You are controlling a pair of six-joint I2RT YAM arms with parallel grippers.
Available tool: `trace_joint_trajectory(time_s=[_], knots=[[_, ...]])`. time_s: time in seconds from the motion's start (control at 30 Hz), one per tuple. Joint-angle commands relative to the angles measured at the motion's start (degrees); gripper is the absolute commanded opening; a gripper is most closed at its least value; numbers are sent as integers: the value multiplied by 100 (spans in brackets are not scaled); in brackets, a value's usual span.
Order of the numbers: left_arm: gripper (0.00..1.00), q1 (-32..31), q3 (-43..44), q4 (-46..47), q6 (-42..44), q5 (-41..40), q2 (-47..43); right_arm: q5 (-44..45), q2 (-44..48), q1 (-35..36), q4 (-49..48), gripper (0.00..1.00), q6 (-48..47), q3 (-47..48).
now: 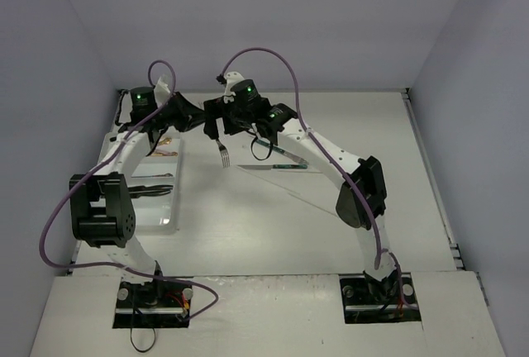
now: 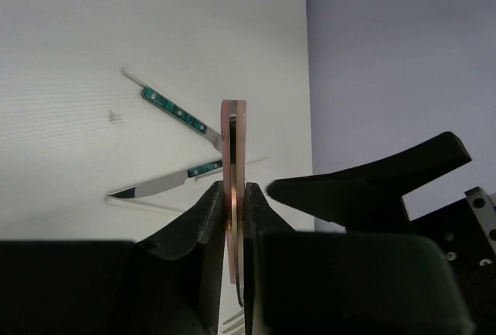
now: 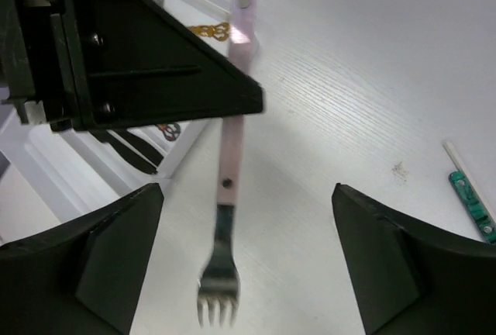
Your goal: Sort the eating utensils into containers
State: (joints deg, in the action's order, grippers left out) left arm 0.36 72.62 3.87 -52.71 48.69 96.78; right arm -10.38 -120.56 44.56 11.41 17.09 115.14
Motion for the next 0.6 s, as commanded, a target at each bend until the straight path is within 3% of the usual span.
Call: trace_joint_trajectory(time_s=[0.0, 0.23, 0.3, 0.37, 0.57], knots=[[0, 735, 994, -1613, 2163, 826, -498, 134, 994, 6, -424, 92, 75, -268], [0, 948, 2738, -5612, 6962, 780, -531, 499, 1698, -330, -420, 93, 5, -1332], [0, 957, 3195, -6149, 7787, 630, -478, 519, 1804, -477, -420, 93, 39, -1589], [0, 940, 3405, -6850, 9143, 290, -460, 503, 1938, -674, -420, 92, 66, -1862], [0, 940, 3180, -7775, 12271, -617, -452, 507, 2123, -945, -420, 92, 49, -2222]])
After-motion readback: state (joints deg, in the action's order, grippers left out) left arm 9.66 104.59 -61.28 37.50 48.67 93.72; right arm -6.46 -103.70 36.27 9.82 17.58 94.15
